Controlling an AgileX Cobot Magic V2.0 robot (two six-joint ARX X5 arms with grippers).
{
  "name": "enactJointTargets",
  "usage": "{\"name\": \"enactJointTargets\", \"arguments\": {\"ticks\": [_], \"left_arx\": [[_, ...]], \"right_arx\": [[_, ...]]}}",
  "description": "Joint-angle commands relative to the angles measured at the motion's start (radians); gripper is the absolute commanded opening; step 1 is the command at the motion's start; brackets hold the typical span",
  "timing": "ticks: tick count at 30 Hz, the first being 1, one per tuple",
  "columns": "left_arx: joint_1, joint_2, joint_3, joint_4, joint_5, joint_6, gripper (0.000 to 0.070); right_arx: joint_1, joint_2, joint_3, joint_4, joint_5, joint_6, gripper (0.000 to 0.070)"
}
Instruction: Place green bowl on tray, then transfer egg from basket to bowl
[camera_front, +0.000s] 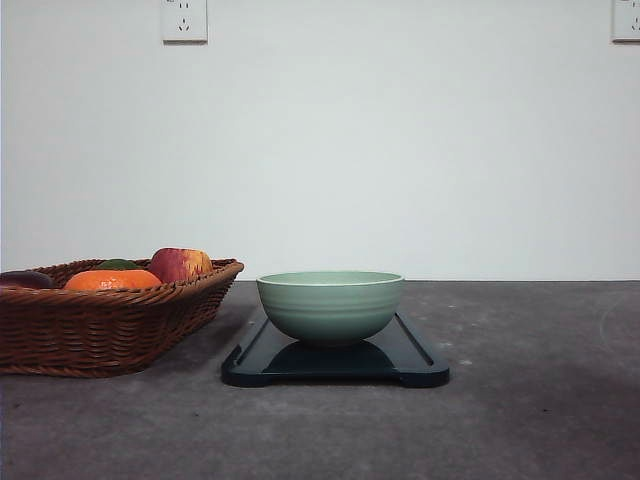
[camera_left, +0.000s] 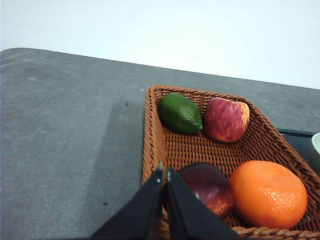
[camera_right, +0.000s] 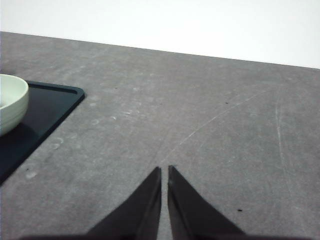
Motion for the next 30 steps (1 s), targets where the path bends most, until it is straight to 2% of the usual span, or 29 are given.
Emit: {"name": "enactJointTargets", "arguments": {"ticks": [1, 30], "left_arx": [[0.001, -0.001, -0.019, 0.011, -0.002, 0.014, 0.0000], [0.001, -0.001, -0.019, 0.012, -0.003, 0.014, 0.0000]], "right_arx": [[0.000, -0.001, -0.004, 0.001, 0.000, 0.010, 0.0015], [0.000, -0.001, -0.004, 0.001, 0.000, 0.010, 0.0015]]}}
